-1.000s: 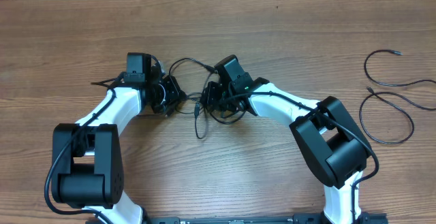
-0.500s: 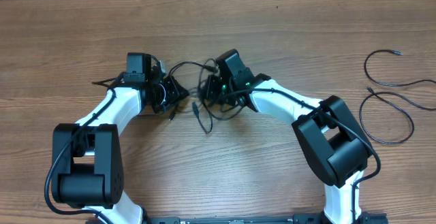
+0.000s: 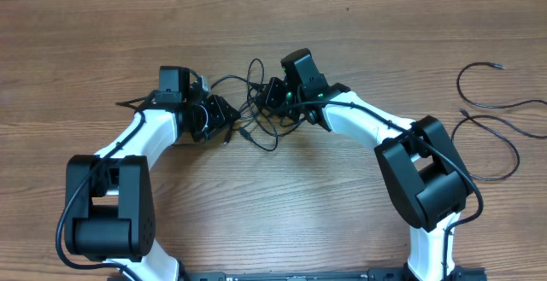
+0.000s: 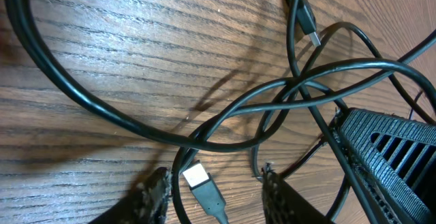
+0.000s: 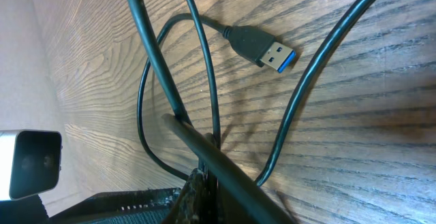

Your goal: Untangle cables

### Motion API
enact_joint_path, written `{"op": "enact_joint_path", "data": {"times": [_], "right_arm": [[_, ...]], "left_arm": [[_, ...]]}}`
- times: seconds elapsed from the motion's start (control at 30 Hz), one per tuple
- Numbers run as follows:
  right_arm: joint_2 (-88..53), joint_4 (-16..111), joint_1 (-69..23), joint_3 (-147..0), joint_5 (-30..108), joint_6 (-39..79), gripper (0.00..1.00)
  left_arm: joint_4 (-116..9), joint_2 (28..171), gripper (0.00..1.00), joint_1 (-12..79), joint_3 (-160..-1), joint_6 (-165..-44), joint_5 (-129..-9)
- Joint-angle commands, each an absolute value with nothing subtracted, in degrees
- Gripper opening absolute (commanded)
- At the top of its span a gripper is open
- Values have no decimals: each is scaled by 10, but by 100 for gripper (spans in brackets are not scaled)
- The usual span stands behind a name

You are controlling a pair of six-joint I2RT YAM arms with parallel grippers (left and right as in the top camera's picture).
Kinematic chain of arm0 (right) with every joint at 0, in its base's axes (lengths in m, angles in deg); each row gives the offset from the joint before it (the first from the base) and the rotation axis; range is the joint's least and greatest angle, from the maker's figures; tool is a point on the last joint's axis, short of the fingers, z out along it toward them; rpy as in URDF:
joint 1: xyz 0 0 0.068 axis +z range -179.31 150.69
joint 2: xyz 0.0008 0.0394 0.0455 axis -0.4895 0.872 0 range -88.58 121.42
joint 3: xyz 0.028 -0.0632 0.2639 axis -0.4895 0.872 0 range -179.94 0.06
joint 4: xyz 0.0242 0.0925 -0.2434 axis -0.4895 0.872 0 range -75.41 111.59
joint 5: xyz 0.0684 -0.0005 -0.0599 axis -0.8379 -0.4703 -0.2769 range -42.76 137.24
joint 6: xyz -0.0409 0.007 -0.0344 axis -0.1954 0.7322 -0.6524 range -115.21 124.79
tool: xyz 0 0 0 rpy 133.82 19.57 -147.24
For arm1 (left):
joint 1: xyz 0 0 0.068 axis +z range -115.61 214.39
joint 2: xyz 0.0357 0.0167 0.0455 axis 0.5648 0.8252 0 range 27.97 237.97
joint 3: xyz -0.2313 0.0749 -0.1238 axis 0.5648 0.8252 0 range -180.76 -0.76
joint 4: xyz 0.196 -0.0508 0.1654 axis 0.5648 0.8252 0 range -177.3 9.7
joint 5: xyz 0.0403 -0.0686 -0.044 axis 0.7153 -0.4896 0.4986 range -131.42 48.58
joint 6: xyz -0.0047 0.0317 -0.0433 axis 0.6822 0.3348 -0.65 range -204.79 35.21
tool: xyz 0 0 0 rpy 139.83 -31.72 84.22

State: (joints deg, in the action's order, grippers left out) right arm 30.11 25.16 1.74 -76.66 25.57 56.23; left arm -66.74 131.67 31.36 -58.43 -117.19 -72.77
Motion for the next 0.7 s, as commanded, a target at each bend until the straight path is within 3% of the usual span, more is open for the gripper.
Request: {"op": "enact_joint_path", "data": {"times": [0.0,0.27,0.53,0.67], "right_arm": [[294,250,15,-779,258,569,4],[294,250,15,-779,297,569,4],[294,265,15,-779,312,569,4],[294,273,15,-779,313,569,4]], "left_arm": [[-669,1325,40,310,-582,-1150,-736],[-656,1325,29,304,-582,-1151,-741],[-655,1325,30,275,-582,-1166,-740],[-667,1325,19,250,-582,-1166,-738]]}}
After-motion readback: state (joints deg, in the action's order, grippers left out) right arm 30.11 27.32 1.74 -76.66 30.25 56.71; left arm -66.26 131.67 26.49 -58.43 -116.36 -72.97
